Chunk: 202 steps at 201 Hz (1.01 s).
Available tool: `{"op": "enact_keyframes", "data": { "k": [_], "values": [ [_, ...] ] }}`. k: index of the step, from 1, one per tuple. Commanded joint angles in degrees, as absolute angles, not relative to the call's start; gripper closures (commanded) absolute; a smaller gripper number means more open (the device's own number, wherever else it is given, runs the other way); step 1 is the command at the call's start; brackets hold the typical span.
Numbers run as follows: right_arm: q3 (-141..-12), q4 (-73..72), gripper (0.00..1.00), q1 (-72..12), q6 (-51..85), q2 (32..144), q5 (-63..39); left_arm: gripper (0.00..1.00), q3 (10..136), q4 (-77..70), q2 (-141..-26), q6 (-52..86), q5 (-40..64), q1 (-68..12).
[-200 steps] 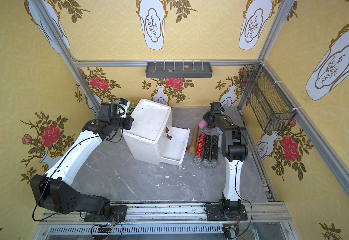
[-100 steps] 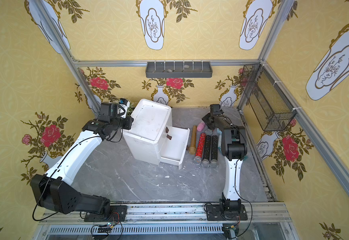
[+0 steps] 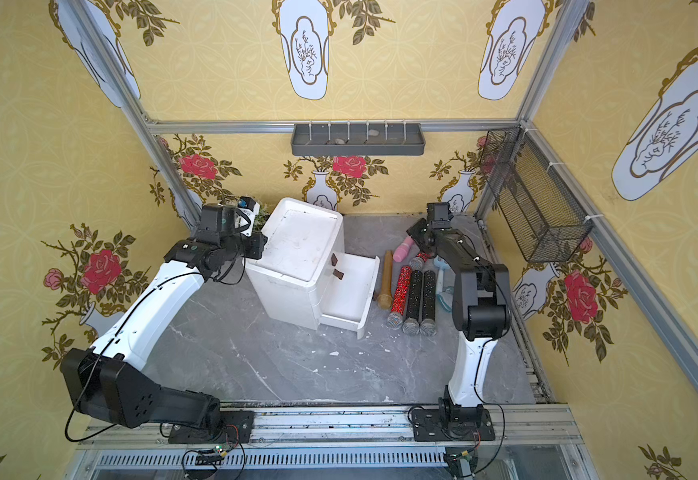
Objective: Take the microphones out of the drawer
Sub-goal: Place the microphone at the center of the board, then close the drawer in the storage box.
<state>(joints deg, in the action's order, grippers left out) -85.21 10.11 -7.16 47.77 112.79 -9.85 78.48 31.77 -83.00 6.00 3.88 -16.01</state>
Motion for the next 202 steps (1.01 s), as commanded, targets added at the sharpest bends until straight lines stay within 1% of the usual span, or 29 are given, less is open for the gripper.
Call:
{"op": "enact_keyframes", "data": {
  "k": [1,41,49,63,84,155,202],
  "values": [
    [-81.3,8.4,0.54,-7.5,45.4,108.3,-11.8,1.00,77.2,40.1,-84.6,6.5,7.0,-16.2],
    [-73.4,9.6,0.63,-9.3,45.2,99.6,-13.1,1.00,77.2,40.1,-84.6,6.5,7.1,-16.2],
    [-71.8,9.7,0.66,-10.1,44.9,98.1,-13.1,1.00,77.2,40.2,-84.6,6.6,7.1,-16.2],
    [-69.5,9.9,0.76,-11.6,44.5,95.8,-13.0,1.00,77.2,40.1,-84.5,6.7,7.2,-16.2],
    [-66.5,10.0,1.00,-13.4,44.4,93.4,-13.5,1.00,77.2,40.1,-84.5,6.6,7.4,-16.2],
    [-59.1,12.3,1.00,-21.0,46.9,88.2,-11.9,1.00,77.2,40.1,-84.5,6.6,7.3,-16.3],
    [-52.8,12.5,1.00,-23.6,49.4,85.5,-13.2,1.00,77.2,40.0,-84.6,6.6,7.4,-16.3]
  ]
}}
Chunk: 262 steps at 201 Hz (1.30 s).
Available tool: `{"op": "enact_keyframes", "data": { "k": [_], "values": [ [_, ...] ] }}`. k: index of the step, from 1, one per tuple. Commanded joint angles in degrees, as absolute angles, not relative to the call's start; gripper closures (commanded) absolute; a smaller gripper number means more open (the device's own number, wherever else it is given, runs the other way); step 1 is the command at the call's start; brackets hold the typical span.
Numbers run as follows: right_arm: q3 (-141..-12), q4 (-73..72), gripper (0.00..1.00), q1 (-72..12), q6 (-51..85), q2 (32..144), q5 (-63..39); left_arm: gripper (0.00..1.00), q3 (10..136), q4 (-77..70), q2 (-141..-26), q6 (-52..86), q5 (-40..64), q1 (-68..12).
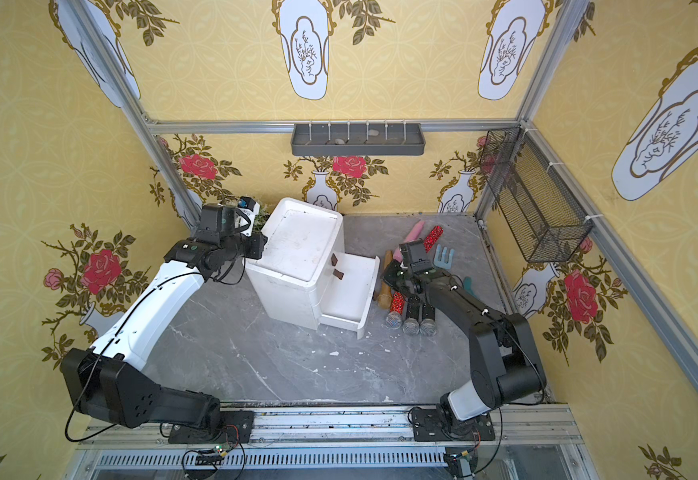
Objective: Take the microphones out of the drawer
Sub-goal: Close the drawer in the storage box.
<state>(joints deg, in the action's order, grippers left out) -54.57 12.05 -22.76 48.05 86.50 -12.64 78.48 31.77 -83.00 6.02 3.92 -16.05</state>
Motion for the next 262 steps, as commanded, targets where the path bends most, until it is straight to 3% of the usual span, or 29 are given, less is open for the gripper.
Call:
{"op": "enact_keyframes", "data": {
  "k": [1,262],
  "values": [
    [-52.7,12.5,1.00,-23.6,49.5,85.5,-13.3,1.00,77.2,40.0,-84.6,6.6,7.4,-16.3],
    [-55.8,4.2,1.00,-29.9,52.2,96.4,-17.8,1.00,77.2,40.1,-84.5,6.7,7.2,-16.9]
  ]
}}
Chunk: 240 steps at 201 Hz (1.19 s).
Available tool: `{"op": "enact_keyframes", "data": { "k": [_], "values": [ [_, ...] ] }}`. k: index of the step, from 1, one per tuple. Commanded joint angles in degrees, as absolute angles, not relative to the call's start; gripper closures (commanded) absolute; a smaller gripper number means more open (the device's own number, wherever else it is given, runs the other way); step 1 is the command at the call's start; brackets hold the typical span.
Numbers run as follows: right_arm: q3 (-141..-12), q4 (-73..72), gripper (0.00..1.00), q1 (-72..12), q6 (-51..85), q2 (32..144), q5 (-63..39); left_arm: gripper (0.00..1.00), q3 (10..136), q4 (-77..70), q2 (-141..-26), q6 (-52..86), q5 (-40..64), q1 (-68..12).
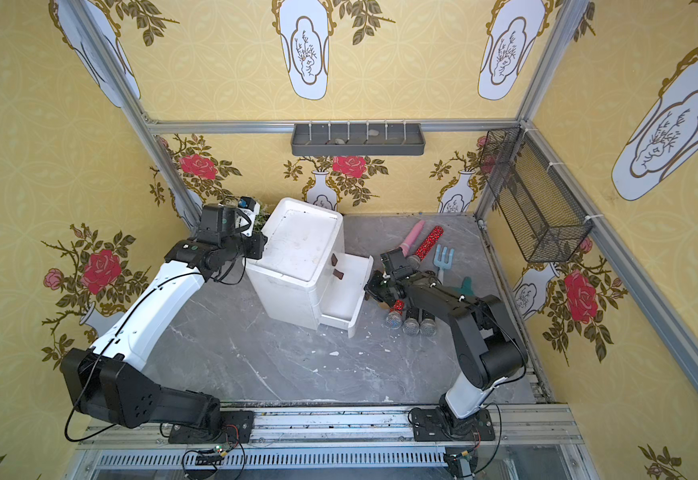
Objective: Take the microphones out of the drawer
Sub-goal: Close the drawer in the storage box.
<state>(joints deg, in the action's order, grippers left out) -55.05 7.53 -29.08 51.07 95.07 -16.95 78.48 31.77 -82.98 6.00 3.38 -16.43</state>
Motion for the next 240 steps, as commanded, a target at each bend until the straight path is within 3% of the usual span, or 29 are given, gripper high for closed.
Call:
{"op": "enact_keyframes", "data": {
  "k": [1,240],
  "values": [
    [-55.9,4.1,1.00,-30.0,52.2,96.4,-17.9,1.00,77.2,40.1,-84.4,6.6,7.2,-16.9],
    [-64.7,-11.3,1.00,-35.2,58.5,112.1,-27.1,1.00,77.3,40.1,-84.5,6.6,7.7,-17.1]
  ]
}}
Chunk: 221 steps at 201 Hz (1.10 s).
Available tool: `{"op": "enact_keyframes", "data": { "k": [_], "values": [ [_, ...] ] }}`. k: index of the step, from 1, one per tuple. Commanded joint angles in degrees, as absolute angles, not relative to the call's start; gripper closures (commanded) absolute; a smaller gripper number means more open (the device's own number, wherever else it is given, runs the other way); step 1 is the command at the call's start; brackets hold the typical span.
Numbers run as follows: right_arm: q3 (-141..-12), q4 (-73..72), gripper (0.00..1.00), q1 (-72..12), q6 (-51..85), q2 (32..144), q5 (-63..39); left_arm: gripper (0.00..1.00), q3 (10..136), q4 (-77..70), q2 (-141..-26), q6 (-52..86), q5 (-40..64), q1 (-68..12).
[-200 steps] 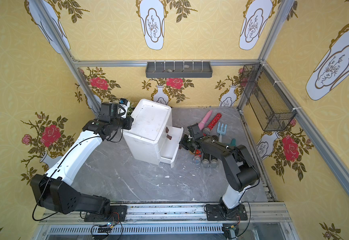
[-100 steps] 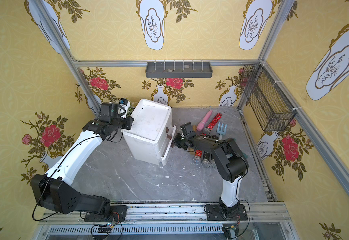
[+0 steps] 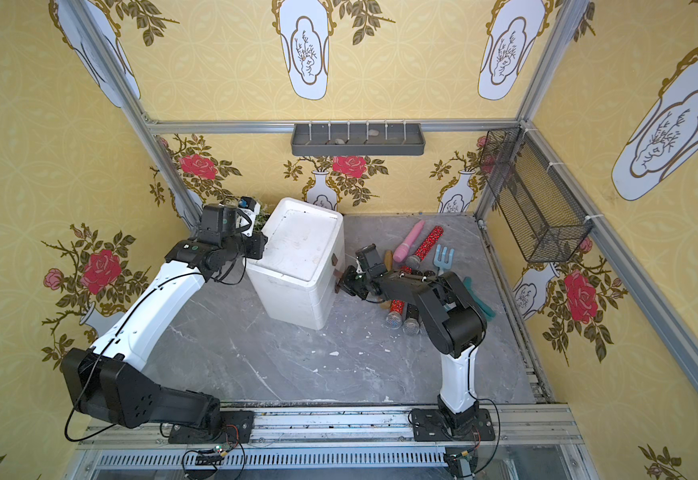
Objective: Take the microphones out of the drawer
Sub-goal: Close the drawer in the storage box, then reset both arms
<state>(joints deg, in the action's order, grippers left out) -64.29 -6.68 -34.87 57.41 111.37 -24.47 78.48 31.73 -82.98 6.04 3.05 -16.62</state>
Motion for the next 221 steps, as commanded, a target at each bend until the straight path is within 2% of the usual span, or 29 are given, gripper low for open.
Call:
{"op": "enact_keyframes", "data": {
  "k": [1,44,49,57,89,115,129,131,134,173,193,221],
  "values": [
    [-64.6,-11.3,1.00,-35.2,58.5,112.1,-27.1,1.00,77.3,40.1,-84.5,6.6,7.7,-17.1],
    [-64.5,-8.3,1.00,-34.9,56.9,110.3,-25.3,1.00,77.3,40.0,-84.2,6.7,7.4,-17.2],
    [-64.4,-7.3,0.99,-34.8,56.3,109.7,-24.6,0.97,77.3,40.0,-84.2,6.7,7.2,-17.2],
    [-64.4,-5.3,0.94,-34.6,55.2,108.5,-23.3,0.92,77.3,40.1,-84.1,6.8,7.0,-17.2],
    [-65.2,3.6,0.62,-33.0,50.0,103.0,-17.1,0.75,78.0,40.1,-84.5,7.1,7.5,-17.1],
    [-65.2,9.2,0.48,-30.5,46.7,97.9,-12.9,0.44,79.3,40.5,-84.9,7.9,6.3,-17.2],
    [-64.5,11.1,0.44,-28.4,45.3,95.0,-11.3,0.19,80.3,40.6,-84.7,8.5,6.2,-17.1],
    [-64.4,11.2,0.43,-28.2,45.3,94.8,-11.2,0.07,80.5,40.7,-84.6,8.6,6.2,-17.2],
    [-64.2,11.4,0.42,-27.7,44.9,94.1,-10.8,0.01,80.7,40.7,-84.6,8.6,6.3,-17.2],
    [-62.1,15.9,0.33,-19.7,39.5,86.3,-3.5,0.00,84.3,41.7,-83.0,9.1,5.3,-17.2],
    [-62.2,19.2,0.31,-16.4,36.2,84.6,4.8,0.00,84.8,41.3,-80.2,8.9,1.1,-17.1],
    [-57.5,15.2,0.30,-14.5,27.1,82.8,15.4,0.00,80.1,36.7,-72.8,8.9,-5.7,-15.9]
  ]
}}
